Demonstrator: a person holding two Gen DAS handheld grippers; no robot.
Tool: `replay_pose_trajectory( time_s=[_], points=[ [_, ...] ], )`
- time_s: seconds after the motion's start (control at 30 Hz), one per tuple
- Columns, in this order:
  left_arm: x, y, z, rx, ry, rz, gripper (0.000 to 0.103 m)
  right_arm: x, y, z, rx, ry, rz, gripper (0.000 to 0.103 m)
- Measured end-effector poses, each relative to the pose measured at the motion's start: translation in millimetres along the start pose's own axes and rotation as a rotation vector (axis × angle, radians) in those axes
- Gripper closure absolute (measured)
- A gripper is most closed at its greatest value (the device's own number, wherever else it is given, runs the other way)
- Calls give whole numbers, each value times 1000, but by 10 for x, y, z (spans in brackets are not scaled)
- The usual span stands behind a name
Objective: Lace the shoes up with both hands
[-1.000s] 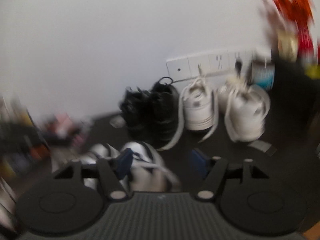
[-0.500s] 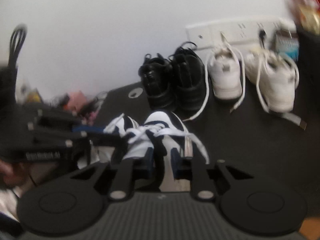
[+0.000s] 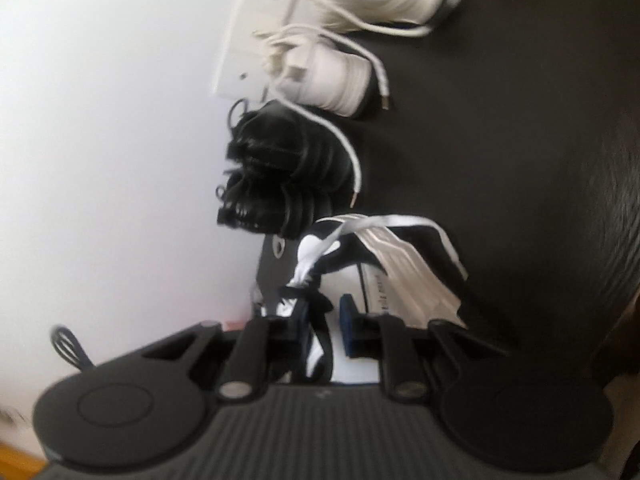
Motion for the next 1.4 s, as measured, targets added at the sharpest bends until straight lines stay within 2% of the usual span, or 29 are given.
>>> replay_pose_trajectory(
  time_s=[0.1,0.2,0.27,0.33,0.47,0.63,0.7,0.77,0.83,1.0,1.13,1.17,1.23,1.3,1.4],
  points=[
    [-1,-6,-13,-7,7,2,99,-11,11,9,15,7,15,86],
    [-1,-15,-117,5,28,0,100,-63,-187,-23,-79,24,-140,81],
    [-1,-22,-196,21,37,4,100,-78,-390,-122,-122,70,-251,81],
    [4,-21,-249,34,44,10,100,-87,-583,-191,-100,93,-307,81],
    [5,41,-302,45,57,32,100,-136,-785,-72,-91,49,-354,74],
    [-48,99,-335,59,60,47,100,-182,-758,149,-78,-16,-310,74],
    [-65,97,-348,65,64,44,100,-200,-723,163,-74,-20,-296,99],
    [-68,93,-361,79,74,42,96,-192,-673,166,-72,-21,-267,100],
    [-61,99,-373,98,88,44,95,-177,-619,167,-59,-22,-220,100],
    [-46,144,-354,90,102,44,95,-169,-491,147,-20,-28,-117,100],
    [-45,132,-335,64,97,20,100,-169,-454,109,-10,-24,-93,100],
    [-45,120,-336,58,91,13,100,-175,-471,88,-20,-17,-112,97],
    [-44,78,-332,47,75,5,100,-193,-561,-2,-103,20,-227,96],
    [-38,40,-325,40,64,8,101,-267,-635,-22,-228,49,-383,86],
    [-1,59,-289,39,56,29,101,-388,-750,-30,-426,86,-627,83]
  ],
)
Point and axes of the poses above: each gripper's, at about its wrist camera, not at the fingertips, and z roughly the way its jaws point, y to its right, x to its top, the point moved 9 cm from there along z, roughly the way its jaws point, and after that the axes turned 11 degrees about -y, right-handed, at the moved point
